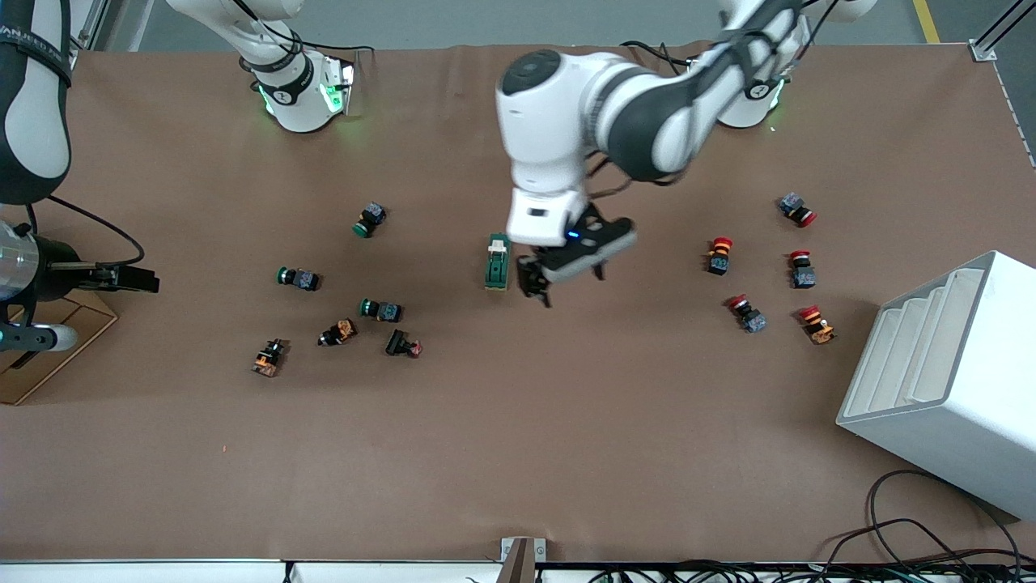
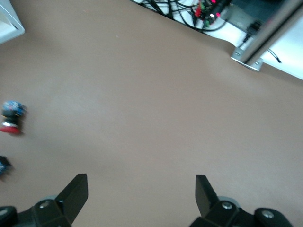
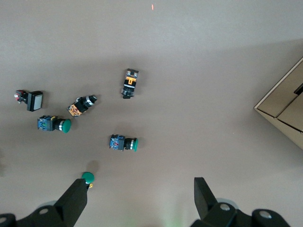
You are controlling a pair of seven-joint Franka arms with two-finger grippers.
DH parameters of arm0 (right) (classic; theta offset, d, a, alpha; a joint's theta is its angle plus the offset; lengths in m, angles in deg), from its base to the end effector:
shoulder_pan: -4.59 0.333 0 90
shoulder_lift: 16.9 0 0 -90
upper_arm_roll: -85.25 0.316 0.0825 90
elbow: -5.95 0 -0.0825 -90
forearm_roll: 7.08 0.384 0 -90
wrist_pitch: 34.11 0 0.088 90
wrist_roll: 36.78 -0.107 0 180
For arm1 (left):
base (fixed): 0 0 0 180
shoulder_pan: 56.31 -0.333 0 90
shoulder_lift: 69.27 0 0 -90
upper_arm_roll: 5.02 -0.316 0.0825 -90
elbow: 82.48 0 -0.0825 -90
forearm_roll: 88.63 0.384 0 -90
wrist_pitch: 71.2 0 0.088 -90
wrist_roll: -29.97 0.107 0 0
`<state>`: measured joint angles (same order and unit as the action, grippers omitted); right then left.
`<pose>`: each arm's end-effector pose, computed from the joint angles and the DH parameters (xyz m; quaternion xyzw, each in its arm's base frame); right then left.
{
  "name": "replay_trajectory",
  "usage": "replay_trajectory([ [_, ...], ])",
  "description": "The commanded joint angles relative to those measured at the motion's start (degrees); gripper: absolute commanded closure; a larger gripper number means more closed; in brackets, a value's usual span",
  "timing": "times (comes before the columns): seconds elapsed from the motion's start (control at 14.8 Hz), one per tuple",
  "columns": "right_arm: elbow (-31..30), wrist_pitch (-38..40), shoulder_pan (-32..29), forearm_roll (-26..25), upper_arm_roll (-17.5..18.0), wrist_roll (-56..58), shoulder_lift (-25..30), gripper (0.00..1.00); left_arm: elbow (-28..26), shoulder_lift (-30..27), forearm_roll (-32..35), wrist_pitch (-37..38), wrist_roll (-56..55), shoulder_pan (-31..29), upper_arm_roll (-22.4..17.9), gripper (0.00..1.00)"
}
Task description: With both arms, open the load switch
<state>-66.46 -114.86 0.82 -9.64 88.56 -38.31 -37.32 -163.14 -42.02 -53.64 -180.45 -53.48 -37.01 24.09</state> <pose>0.6386 -0.0170 0.5411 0.9942 -0.0193 -0.1048 0.0131 0.5393 -0.4467 0.4681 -0.9535 -0.2382 -0.1812 0.0353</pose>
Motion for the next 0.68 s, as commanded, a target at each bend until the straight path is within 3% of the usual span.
replay_trajectory([
  [0.0,-0.36,0.51,0.07,0.18,1.00,-0.14,1.16,0.00,-0.64,-2.72,-4.57,1.41,6.27,-3.90,0.51,0.00],
  [0.41,-0.79,0.86,-0.37,2.21,0.64,-0.23,4.40,0.00,-1.34,-11.85,-18.96,5.00,22.94,-12.86,-0.11,0.00],
  [0.61,-6.14,-0.89,-0.10,2.21,0.12,-0.05,8.09,0.00,-1.43,-17.39,-26.34,9.31,36.12,-14.99,-4.92,0.00],
])
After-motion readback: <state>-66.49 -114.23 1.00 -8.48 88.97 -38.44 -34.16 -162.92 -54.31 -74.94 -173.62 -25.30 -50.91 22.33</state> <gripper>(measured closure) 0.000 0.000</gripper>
